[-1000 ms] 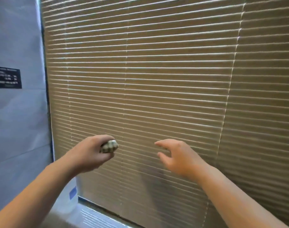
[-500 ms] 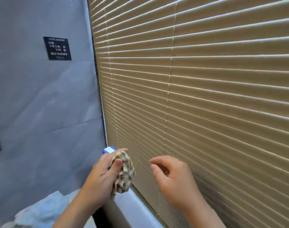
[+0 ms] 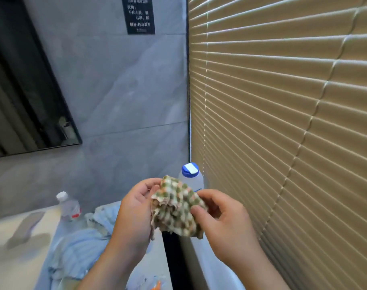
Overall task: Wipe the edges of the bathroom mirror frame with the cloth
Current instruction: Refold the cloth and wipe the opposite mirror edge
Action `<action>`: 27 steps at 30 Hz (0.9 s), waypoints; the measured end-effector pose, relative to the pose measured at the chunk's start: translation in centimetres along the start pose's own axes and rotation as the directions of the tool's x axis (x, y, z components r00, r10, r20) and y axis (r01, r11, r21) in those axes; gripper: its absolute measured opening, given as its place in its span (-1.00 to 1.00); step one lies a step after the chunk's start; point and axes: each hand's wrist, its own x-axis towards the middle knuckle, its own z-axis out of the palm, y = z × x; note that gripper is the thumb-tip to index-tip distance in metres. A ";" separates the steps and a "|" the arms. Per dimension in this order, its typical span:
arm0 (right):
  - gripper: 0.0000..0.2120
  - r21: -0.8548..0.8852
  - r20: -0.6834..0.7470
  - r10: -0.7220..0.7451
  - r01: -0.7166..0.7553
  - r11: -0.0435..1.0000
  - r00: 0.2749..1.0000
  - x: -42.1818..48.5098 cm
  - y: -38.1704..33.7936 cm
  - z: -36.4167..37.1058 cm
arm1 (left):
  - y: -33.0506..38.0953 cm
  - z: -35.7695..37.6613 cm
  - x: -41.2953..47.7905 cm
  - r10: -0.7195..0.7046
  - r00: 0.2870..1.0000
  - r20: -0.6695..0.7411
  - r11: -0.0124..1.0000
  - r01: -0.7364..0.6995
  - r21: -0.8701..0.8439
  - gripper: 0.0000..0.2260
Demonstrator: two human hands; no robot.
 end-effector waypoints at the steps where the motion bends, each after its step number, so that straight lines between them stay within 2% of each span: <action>1: -0.86 0.050 -0.014 0.019 -0.018 0.999 1.000 0.2 0.0 0.1 | -0.1 -0.4 0.0 -0.032 0.999 0.034 0.995 0.035 -0.096 -0.80; 3: -0.84 0.183 -0.033 0.081 -0.074 0.980 0.996 0.7 -0.2 0.4 | -0.2 -1.6 0.1 -0.083 0.985 0.151 0.973 0.113 -0.199 -0.47; 5: -0.91 0.304 -0.015 0.160 -0.148 0.941 0.987 0.9 -0.7 0.7 | -0.5 -2.6 0.3 -0.085 0.961 0.264 0.977 0.133 -0.167 -0.32; 7: -0.94 0.382 0.025 0.236 -0.228 0.896 0.971 1.0 -1.0 1.0 | -0.6 -3.3 0.7 -0.076 0.954 0.290 0.988 0.112 -0.109 -0.40; 10: -0.80 0.475 0.038 0.301 -0.282 0.834 0.953 1.5 -1.1 0.9 | -0.4 -3.1 0.9 -0.101 0.961 0.258 0.992 0.117 -0.045 -0.54; 14: -0.67 0.605 0.080 0.257 -0.252 0.755 0.963 1.5 -0.6 0.6 | -0.3 -2.0 0.7 -0.189 0.973 0.130 0.981 0.192 -0.009 -0.89; 15: -0.64 0.618 0.105 0.236 -0.250 0.746 0.966 1.5 -0.2 0.6 | -0.3 -1.8 0.8 -0.217 0.972 0.087 0.976 0.219 -0.007 -0.92; 18: -0.49 0.573 0.173 0.187 -0.253 0.779 0.967 1.2 0.8 0.6 | -0.1 -1.4 0.7 -0.288 0.957 0.037 0.955 0.290 -0.068 -0.86; 24: -0.58 0.552 0.183 0.221 -0.286 0.783 0.958 1.6 1.2 1.1 | -0.1 -1.7 1.0 -0.482 0.874 0.067 0.845 0.484 -0.226 -0.75; 27: -0.59 0.562 0.182 0.213 -0.279 0.779 0.960 1.9 1.3 0.8 | -0.5 -2.5 1.3 -0.456 0.890 0.027 0.885 0.456 -0.093 -0.70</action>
